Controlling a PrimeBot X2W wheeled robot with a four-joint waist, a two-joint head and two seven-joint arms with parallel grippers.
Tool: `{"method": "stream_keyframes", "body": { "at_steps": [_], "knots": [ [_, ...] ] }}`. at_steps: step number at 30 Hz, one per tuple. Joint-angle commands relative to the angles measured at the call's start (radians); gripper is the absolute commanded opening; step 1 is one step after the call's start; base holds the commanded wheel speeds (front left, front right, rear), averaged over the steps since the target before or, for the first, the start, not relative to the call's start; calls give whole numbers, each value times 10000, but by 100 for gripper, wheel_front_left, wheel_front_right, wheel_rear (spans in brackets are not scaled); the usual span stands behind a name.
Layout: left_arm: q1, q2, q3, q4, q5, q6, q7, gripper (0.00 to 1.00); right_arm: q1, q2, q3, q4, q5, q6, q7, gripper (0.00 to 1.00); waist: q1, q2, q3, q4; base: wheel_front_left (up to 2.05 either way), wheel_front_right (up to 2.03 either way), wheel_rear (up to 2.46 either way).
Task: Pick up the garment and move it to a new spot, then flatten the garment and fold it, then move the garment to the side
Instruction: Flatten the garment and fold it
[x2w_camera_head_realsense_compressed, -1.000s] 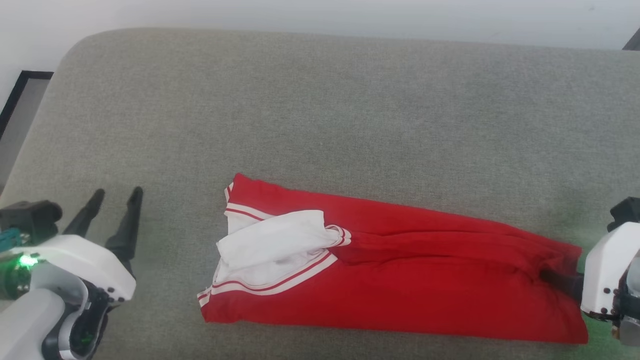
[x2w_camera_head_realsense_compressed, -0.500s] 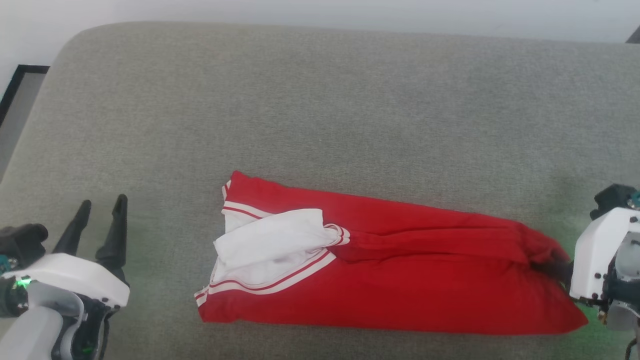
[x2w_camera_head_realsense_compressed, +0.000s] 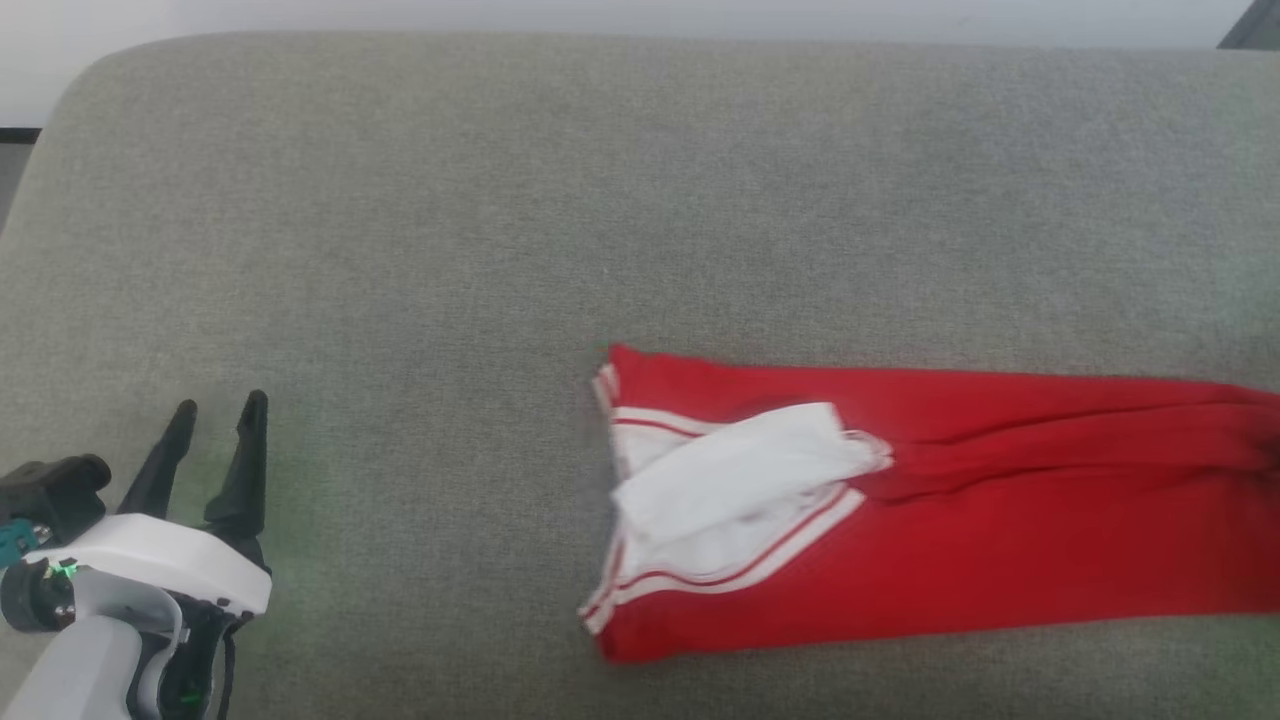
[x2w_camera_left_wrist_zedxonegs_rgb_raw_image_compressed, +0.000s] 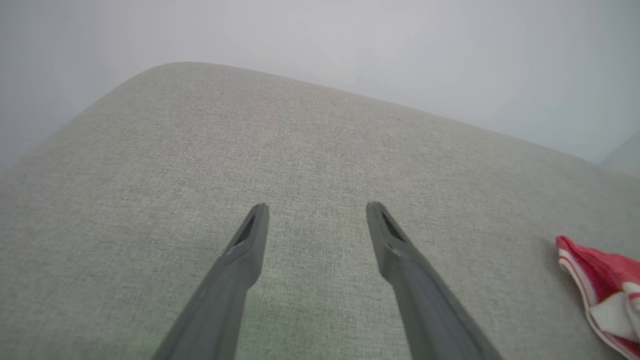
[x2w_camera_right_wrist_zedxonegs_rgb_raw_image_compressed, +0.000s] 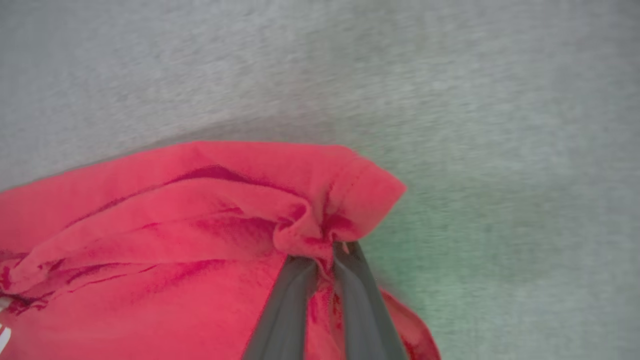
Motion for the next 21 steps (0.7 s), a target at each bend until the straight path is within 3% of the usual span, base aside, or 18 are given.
{"method": "stream_keyframes", "body": {
  "at_steps": [1, 5, 11, 17, 21],
  "knots": [
    [-125, -74, 94, 79, 101, -88, -37, 100, -160, -63, -98, 185, -115, -18, -96, 0, 0, 0, 20, -37, 0, 0, 0],
    [-129, -170, 295, 222, 252, -225, -37, 100, -328, -18, -94, 327, -153, -18, -75, 0, 0, 0, 17, -139, 0, 0, 0],
    [-77, -307, 476, 338, 421, -361, -37, 100, -146, 552, 159, -605, 583, -15, 464, 0, 0, 0, -72, -223, 0, 0, 0],
    [23, -397, 604, 374, 482, -437, -38, 100, 409, 1322, 885, -2806, 1215, -15, 1379, 0, 0, 0, -208, -249, 0, 0, 0],
    [-68, -456, 469, 441, 547, -487, -38, 100, 558, 2001, 1963, -3969, 1345, -15, 1626, 0, 0, 0, -332, -53, 0, 0, 0]
  ]
}}
